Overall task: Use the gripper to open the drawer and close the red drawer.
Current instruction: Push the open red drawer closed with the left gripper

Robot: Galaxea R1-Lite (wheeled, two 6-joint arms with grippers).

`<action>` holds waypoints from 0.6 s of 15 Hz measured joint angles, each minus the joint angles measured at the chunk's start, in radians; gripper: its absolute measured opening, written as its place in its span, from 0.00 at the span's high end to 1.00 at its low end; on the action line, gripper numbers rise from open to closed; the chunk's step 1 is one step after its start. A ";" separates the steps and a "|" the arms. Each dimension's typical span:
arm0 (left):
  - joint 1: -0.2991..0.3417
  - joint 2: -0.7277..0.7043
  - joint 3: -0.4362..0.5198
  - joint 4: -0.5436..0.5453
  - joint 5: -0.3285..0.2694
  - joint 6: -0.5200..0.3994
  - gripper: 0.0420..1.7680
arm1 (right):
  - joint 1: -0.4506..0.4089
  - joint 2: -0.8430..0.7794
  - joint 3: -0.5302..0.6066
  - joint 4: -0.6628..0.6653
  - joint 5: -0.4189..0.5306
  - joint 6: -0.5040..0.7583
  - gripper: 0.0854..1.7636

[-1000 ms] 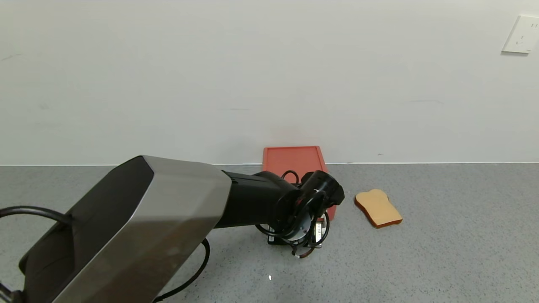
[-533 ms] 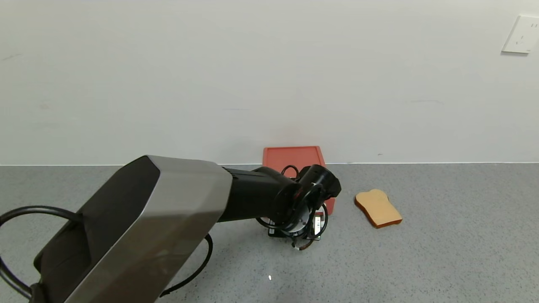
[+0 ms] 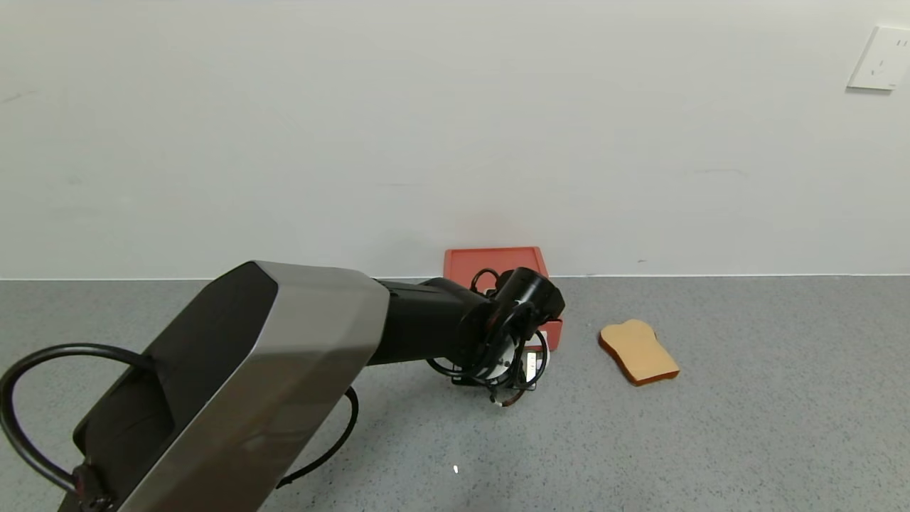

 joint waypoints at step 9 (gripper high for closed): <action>0.017 0.015 -0.029 0.000 -0.001 0.016 0.96 | 0.000 0.000 0.000 0.000 0.000 0.000 0.04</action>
